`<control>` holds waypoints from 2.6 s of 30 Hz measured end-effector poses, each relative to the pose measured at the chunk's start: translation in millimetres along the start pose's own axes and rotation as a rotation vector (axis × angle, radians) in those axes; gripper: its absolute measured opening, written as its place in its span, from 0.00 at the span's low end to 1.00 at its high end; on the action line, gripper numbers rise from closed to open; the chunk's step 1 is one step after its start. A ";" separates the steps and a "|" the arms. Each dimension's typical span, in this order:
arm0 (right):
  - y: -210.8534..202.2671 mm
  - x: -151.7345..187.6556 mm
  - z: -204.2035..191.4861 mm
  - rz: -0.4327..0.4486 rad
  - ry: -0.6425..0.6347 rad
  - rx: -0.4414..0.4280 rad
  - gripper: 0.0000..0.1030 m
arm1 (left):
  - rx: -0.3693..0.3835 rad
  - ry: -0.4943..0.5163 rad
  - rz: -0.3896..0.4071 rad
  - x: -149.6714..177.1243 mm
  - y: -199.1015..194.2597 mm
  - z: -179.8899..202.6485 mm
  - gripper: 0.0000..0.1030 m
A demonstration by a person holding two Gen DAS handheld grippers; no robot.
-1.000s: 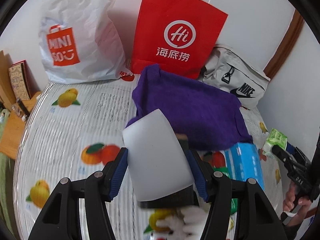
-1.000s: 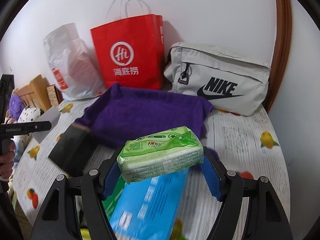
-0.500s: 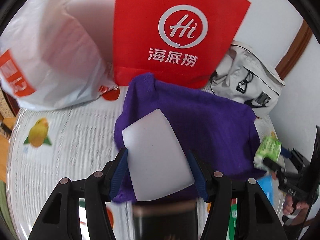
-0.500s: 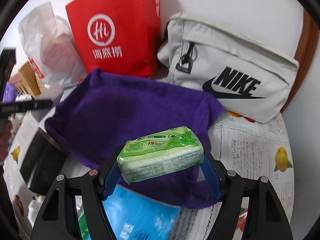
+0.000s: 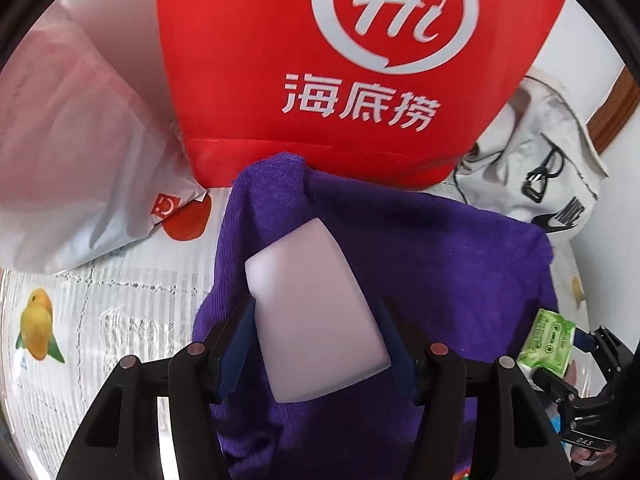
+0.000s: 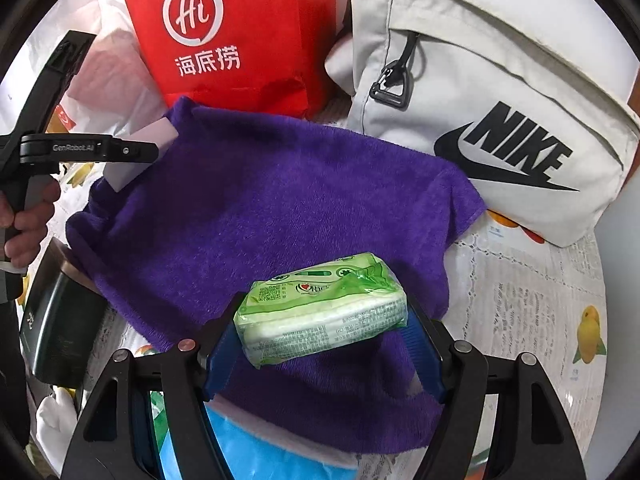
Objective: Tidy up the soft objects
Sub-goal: 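Carry the sponge with the left gripper while the right carries the wipes pack onto the purple towel, releasing both, then grasp the tomato-print snack packet with the left gripper while the right tool moves back toward the table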
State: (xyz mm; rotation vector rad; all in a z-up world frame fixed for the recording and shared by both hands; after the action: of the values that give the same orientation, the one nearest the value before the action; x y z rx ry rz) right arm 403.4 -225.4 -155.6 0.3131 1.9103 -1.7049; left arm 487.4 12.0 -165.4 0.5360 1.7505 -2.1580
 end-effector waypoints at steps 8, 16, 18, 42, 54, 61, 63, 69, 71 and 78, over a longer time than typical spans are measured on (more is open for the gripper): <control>8.4 -2.7 -6.5 -0.009 -0.039 0.027 0.86 | 0.035 0.009 0.012 -7.4 1.7 6.3 0.80; -9.3 -3.1 -2.1 0.036 -0.022 0.066 0.89 | 0.019 -0.009 0.012 -3.0 -19.9 2.9 0.80; -21.4 -1.5 -0.6 0.062 -0.010 0.066 0.89 | -0.013 -0.012 0.030 1.1 -34.0 2.7 0.80; -146.1 113.6 -67.5 0.141 0.026 0.088 0.89 | 0.032 -0.072 0.234 184.0 -206.4 -10.6 0.80; -170.7 177.4 -112.2 0.179 0.022 0.066 0.90 | 0.017 -0.032 0.138 276.8 -191.3 -11.7 0.79; -176.0 204.2 -121.4 0.194 0.040 0.046 0.89 | 0.078 0.051 0.068 307.6 -159.5 0.5 0.80; -176.4 210.3 -123.8 0.187 0.028 0.046 0.90 | 0.094 0.046 0.050 308.6 -151.1 1.0 0.80; -171.1 223.1 -121.1 0.168 0.045 0.042 0.89 | 0.093 0.106 0.055 309.8 -136.0 9.9 0.80; -168.7 224.8 -118.8 0.164 0.058 0.035 0.90 | 0.072 0.133 0.072 310.6 -134.6 13.8 0.74; -164.6 225.1 -116.5 0.158 0.080 0.018 0.89 | 0.099 0.119 0.073 309.7 -144.5 -1.4 0.38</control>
State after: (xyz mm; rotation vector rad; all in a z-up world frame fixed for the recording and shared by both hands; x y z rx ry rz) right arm 105.0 -181.9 -135.1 0.5322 1.8735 -1.6283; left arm 147.6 41.4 -187.1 0.7565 1.6613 -2.2121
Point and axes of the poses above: each gripper's, at about its wrist camera, not at the fingertips, and y roughly the way its jaws point, z to its right, x to its underside, the point moved 1 cm from there along y, roughly the way its jaws point, and after that the axes turned 2 degrees about z, right-handed, at the moved point
